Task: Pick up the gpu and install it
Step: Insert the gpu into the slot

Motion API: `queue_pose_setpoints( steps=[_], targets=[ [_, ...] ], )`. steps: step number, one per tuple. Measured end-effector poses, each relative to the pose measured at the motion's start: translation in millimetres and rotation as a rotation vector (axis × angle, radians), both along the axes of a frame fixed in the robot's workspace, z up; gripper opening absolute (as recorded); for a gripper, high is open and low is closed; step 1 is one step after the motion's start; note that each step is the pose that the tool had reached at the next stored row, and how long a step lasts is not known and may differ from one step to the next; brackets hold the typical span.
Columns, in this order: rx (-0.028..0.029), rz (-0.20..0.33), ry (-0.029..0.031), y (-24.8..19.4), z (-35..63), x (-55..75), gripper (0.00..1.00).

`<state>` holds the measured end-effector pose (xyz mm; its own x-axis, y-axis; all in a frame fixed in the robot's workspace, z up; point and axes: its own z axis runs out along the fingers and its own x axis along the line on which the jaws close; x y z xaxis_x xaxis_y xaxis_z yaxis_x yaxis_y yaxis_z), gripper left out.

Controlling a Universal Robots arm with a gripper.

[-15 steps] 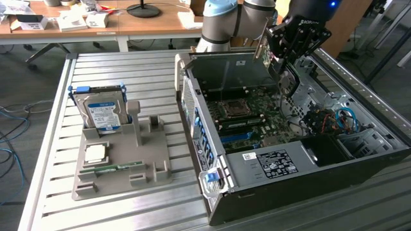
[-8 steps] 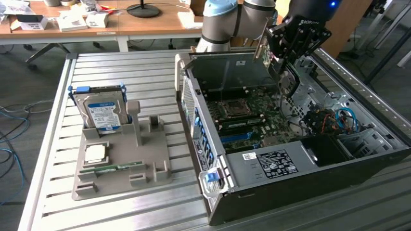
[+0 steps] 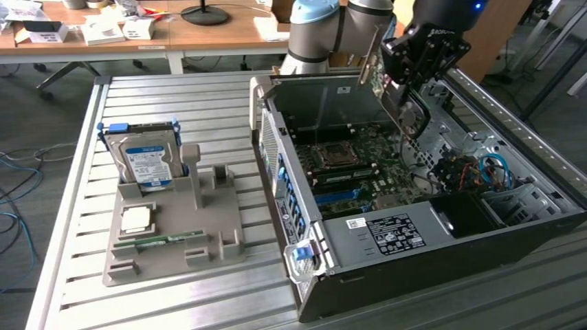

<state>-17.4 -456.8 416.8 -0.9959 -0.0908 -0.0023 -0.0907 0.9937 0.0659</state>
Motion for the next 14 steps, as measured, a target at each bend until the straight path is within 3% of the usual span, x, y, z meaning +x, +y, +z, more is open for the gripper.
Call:
queue_pose_setpoints(
  steps=[14],
  targets=[
    [-0.0029, 0.254, -0.0001, 0.0, -1.5, 0.0, 0.26]
  ],
)
